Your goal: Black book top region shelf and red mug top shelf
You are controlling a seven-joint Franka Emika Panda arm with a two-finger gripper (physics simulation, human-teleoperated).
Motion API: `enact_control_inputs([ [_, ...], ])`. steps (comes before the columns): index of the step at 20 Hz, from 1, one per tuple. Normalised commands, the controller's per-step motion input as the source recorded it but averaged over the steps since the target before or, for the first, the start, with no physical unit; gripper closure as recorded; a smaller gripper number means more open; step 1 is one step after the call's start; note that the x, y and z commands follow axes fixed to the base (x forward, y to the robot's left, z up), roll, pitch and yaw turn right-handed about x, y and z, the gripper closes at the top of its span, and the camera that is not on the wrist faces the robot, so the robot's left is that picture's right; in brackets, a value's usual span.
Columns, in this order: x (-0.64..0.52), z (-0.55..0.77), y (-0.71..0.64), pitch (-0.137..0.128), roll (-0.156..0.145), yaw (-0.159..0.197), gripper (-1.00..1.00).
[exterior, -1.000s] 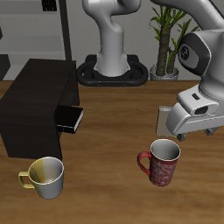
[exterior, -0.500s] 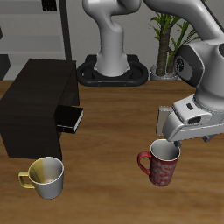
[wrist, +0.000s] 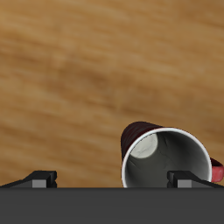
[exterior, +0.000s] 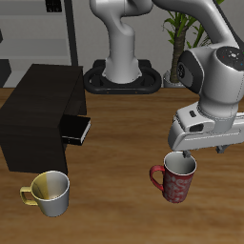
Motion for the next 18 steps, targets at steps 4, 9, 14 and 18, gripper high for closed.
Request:
enact_control_inputs([
  [4,0.0,-0.14,-0.11,0.01,-0.005,-0.007,-1.0],
  [9,0.03,-0.21,-0.01,0.03,0.014,0.01,-1.0],
  [14,0.05,-0.3,0.02,0.064,0.023,-0.008,-1.0],
  [18,0.07,-0.22,-0.13,0.056,-0.015,-0.017,1.0],
])
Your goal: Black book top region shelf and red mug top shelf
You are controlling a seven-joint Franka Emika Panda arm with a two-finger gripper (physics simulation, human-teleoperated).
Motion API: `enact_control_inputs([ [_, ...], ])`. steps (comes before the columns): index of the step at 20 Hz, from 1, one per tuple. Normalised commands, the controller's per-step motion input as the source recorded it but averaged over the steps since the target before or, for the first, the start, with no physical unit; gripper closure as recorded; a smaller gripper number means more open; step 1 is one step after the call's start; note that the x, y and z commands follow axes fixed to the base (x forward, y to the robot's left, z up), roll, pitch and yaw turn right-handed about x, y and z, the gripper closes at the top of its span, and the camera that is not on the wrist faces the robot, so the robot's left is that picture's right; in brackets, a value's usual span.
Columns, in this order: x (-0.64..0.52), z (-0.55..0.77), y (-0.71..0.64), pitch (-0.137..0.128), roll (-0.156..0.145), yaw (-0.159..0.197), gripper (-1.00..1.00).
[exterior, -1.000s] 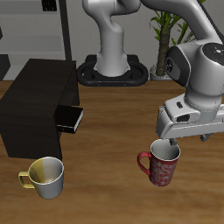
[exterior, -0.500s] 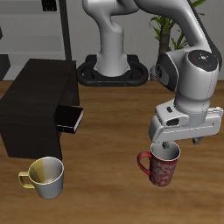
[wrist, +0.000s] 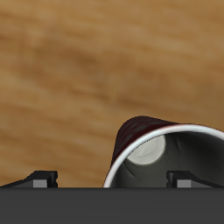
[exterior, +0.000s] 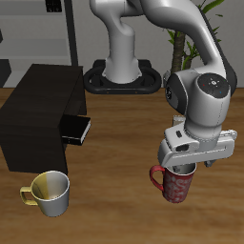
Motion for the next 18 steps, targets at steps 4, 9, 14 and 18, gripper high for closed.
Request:
enact_control_inputs([
  [4,0.0,-0.08,-0.06,0.015,-0.009,0.017,1.0],
  [9,-0.01,-0.02,-0.09,0.013,-0.006,0.038,1.0],
  [14,-0.02,0.15,-0.2,-0.015,-0.024,0.06,1.0],
  [18,-0.05,0.44,-0.39,-0.03,-0.054,0.089,1.0],
])
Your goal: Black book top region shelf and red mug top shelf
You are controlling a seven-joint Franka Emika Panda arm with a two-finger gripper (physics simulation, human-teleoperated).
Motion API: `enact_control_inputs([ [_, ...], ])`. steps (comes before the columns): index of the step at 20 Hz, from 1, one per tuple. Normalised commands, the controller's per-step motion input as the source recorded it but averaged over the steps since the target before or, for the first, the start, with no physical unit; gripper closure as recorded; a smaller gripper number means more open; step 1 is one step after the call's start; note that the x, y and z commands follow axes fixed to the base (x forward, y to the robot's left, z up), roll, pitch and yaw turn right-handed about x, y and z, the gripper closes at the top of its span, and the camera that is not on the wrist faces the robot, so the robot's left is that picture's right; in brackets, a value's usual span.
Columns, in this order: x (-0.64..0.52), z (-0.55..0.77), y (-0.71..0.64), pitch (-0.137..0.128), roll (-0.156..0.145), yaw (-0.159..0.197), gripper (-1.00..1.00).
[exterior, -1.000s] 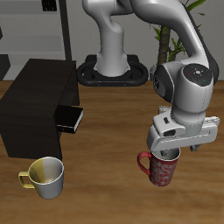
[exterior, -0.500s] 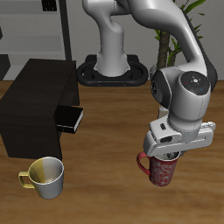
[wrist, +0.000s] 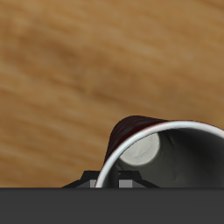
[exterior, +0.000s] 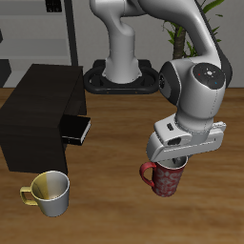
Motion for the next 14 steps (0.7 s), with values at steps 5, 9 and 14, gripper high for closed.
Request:
enact_control_inputs([
  [5,-0.37,1.0,-0.61,-0.108,-0.066,0.048,1.0],
  [9,-0.48,0.88,-0.42,-0.104,-0.049,0.06,1.0],
  [14,-0.47,0.72,-0.32,-0.092,-0.042,0.128,1.0],
])
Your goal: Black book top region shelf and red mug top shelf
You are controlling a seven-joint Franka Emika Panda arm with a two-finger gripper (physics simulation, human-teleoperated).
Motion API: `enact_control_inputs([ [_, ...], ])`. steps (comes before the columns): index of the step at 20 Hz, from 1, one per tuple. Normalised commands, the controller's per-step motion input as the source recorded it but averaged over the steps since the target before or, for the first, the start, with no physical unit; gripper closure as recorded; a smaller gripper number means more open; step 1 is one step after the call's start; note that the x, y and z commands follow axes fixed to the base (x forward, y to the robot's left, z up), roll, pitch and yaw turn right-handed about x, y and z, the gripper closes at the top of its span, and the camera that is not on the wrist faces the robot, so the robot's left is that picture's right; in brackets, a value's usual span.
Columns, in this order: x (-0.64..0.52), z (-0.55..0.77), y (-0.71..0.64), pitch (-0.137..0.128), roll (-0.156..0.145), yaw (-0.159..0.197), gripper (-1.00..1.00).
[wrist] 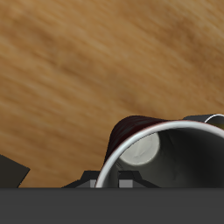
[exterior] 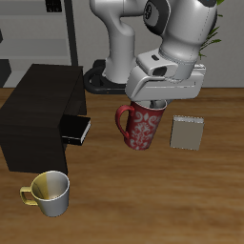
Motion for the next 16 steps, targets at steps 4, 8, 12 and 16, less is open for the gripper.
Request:
enact_control_inputs([
  [4,-0.43,0.66,-0.33,-0.085,-0.014,0.007,1.0],
  [8,-0.48,0.68,-0.34,-0.072,0.042,-0.045,1.0],
  [12,-0.38,0.43,-0.29,-0.035,0.003,-0.004,1.0],
  [16,-0.38,0.3,-0.23,-0.027,0.005,0.016,1.0],
])
